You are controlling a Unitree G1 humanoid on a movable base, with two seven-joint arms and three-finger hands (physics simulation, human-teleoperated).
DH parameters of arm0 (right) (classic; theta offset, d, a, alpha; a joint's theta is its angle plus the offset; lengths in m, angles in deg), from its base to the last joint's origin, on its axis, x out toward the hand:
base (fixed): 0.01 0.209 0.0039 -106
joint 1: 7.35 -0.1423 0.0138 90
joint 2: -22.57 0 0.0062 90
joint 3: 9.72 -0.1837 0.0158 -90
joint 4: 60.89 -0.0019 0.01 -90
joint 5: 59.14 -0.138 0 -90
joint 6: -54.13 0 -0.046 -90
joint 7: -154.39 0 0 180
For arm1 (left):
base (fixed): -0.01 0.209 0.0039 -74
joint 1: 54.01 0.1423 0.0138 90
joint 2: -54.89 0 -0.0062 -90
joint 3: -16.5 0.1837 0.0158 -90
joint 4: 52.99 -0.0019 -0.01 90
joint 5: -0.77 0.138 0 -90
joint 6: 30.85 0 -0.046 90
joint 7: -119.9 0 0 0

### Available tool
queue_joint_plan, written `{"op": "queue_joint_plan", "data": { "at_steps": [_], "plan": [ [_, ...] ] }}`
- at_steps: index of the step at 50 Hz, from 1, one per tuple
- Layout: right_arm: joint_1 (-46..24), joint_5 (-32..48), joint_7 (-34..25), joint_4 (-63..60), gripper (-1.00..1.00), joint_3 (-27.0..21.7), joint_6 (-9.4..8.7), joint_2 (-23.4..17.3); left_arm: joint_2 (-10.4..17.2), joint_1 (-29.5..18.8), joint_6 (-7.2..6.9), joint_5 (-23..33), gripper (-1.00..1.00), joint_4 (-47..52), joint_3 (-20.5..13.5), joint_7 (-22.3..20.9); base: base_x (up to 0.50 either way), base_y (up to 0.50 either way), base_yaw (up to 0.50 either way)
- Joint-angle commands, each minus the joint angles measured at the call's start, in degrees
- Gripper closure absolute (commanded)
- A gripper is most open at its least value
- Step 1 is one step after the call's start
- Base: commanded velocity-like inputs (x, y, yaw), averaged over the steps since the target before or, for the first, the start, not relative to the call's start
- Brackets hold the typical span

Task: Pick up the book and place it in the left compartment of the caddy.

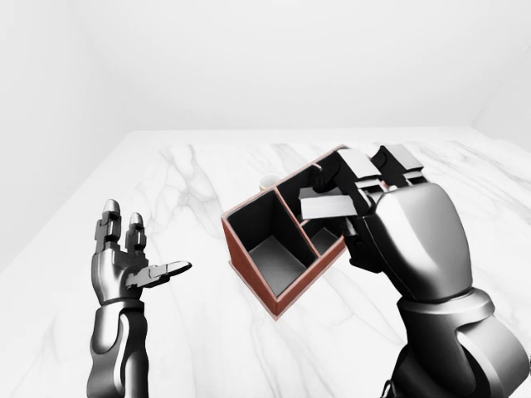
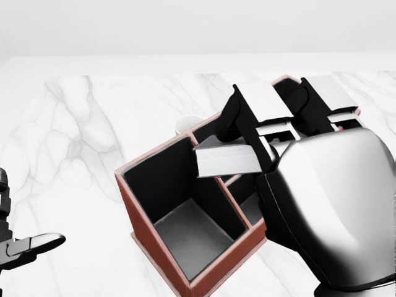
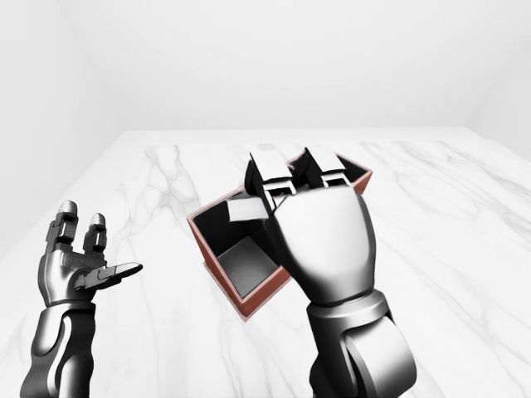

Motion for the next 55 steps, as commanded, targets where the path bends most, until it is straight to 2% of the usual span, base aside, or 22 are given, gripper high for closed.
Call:
{"op": "queue_joint_plan", "data": {
  "at_steps": [1,9,15,19,28,32,41,55],
  "plan": [
    [-2.11,-6.50,0.01,-0.76,1.00,2.52,0.00,-6.88,-0.18,0.27,-0.27,0.17,-1.00,0.64,0.01,0.01,0.00,0.00,0.00],
    [-7.08,-12.24,0.01,-0.82,1.00,0.97,0.00,-15.49,-0.21,0.30,-0.20,0.17,-1.00,0.56,-0.15,-0.10,0.00,0.00,0.00],
    [-8.63,-18.10,0.01,-0.82,1.00,-3.43,0.00,-20.39,-0.33,0.42,-0.08,0.21,-1.00,0.58,0.00,-0.17,0.00,0.00,0.00],
    [-9.23,-20.88,0.01,-0.82,1.00,-5.62,0.00,-22.18,-0.27,0.40,-0.21,0.12,-1.00,0.66,-0.12,-0.13,0.00,0.00,0.00],
    [-9.81,-24.64,0.01,-0.04,1.00,-8.91,0.00,-22.68,-0.32,0.55,-0.47,0.27,-1.00,1.14,-0.10,-0.01,0.00,0.00,0.00],
    [-10.29,-29.23,0.01,0.47,1.00,-11.10,0.00,-23.28,-0.41,0.70,-0.49,0.33,-1.00,1.31,-0.17,-0.08,0.00,0.00,0.00],
    [-10.22,-52.40,0.01,1.14,1.00,-19.73,0.00,-23.75,-0.56,0.92,-0.93,0.45,-1.00,2.10,-0.19,0.01,0.00,0.00,0.00],
    [-9.06,-75.61,0.01,0.95,1.00,-25.84,0.00,-25.22,-0.54,0.55,-0.81,0.66,-1.00,1.90,-0.04,0.32,0.00,0.00,0.00]
  ]
}}
